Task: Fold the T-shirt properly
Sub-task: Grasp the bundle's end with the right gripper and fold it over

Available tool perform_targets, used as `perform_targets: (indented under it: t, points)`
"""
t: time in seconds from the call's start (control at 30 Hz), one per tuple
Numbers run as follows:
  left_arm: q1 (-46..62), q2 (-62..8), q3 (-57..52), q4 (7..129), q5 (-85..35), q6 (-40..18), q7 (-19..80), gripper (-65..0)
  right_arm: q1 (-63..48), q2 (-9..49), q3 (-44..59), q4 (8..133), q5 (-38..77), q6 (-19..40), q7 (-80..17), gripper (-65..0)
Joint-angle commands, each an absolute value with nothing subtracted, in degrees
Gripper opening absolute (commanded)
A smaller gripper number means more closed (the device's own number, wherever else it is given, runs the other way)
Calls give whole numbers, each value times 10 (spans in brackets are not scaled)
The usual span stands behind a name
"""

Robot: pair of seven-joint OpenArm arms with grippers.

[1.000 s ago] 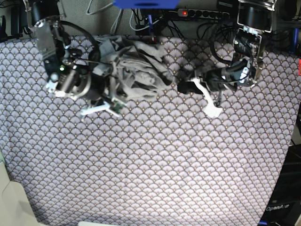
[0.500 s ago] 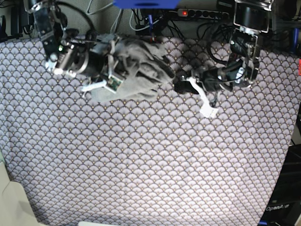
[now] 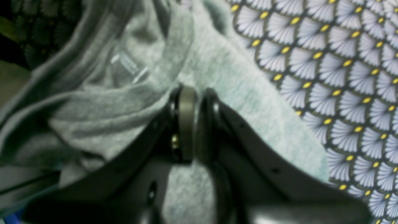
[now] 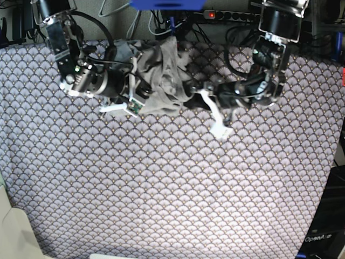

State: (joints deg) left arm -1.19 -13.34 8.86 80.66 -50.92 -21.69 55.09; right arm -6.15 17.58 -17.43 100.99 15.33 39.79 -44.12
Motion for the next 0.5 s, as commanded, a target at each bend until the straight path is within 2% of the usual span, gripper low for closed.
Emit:
perform_targets:
  t: [0.0, 0.2, 0.47]
  points:
    - [-22, -136, 102, 827, -521, -224, 545, -650, -56, 184, -171, 1029, 158, 400, -434, -599]
    - [-36, -152, 160, 849, -521, -224, 545, -650, -60, 199, -166, 1089, 106, 400, -435, -601]
    - [-31, -200, 128, 848, -525, -224, 544, -650, -79, 186, -165, 1095, 5, 400, -432, -602]
